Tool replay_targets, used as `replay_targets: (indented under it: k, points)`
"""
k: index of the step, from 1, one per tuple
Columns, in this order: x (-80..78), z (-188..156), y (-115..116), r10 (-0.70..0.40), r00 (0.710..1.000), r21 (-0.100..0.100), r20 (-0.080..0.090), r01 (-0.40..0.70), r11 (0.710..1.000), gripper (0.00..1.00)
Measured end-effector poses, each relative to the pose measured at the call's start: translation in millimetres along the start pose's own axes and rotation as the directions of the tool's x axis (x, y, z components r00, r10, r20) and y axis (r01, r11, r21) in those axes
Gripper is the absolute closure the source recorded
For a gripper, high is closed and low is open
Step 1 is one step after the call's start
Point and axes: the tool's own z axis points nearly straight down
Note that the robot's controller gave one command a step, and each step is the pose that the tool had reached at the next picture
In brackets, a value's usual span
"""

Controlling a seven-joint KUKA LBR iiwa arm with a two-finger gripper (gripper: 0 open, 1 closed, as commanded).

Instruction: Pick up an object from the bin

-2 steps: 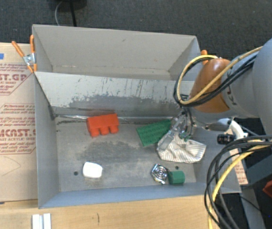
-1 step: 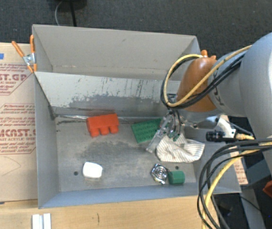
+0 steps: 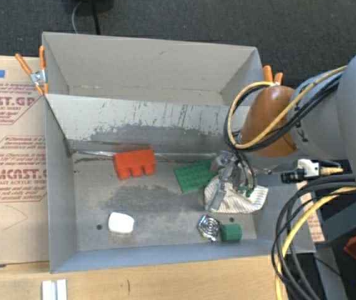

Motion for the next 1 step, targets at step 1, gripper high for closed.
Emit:
replay_targets:
  k: [1]
  points:
    - [-20.2,3.7,-49.9,-0.074,0.997,-0.004,0.002,0.074,0.997,1.00]
